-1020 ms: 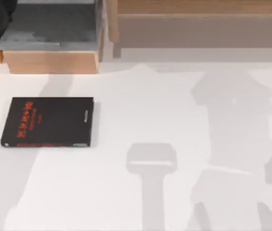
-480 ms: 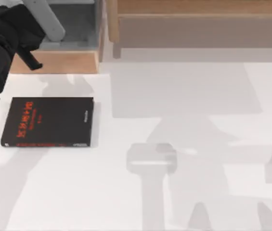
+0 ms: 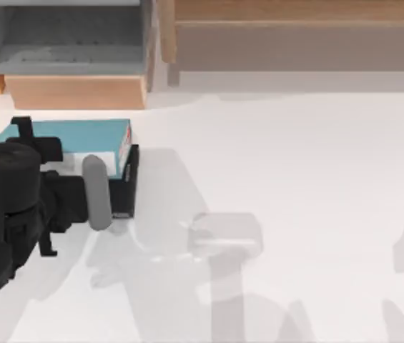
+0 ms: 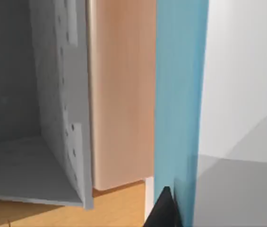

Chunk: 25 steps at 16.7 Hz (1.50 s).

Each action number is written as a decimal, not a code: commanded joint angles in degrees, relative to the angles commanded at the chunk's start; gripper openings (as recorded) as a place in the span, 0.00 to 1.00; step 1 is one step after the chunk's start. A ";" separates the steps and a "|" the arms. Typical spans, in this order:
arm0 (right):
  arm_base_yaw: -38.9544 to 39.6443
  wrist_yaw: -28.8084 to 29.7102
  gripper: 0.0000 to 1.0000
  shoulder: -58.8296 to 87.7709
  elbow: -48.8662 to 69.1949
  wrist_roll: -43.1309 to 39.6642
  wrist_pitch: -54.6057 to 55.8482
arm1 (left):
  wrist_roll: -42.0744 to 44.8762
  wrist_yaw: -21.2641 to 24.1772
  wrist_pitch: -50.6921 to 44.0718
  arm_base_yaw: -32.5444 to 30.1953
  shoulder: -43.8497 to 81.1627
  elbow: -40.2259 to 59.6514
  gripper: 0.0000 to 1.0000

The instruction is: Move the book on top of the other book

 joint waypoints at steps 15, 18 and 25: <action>0.00 0.00 1.00 0.00 0.00 0.00 0.00 | 0.70 0.41 0.96 0.18 2.35 -0.26 0.00; 0.00 0.00 1.00 0.00 0.00 0.00 0.00 | 0.70 0.41 0.96 0.18 2.35 -0.26 0.23; 0.00 0.00 1.00 0.00 0.00 0.00 0.00 | 0.70 0.41 0.96 0.18 2.35 -0.26 0.75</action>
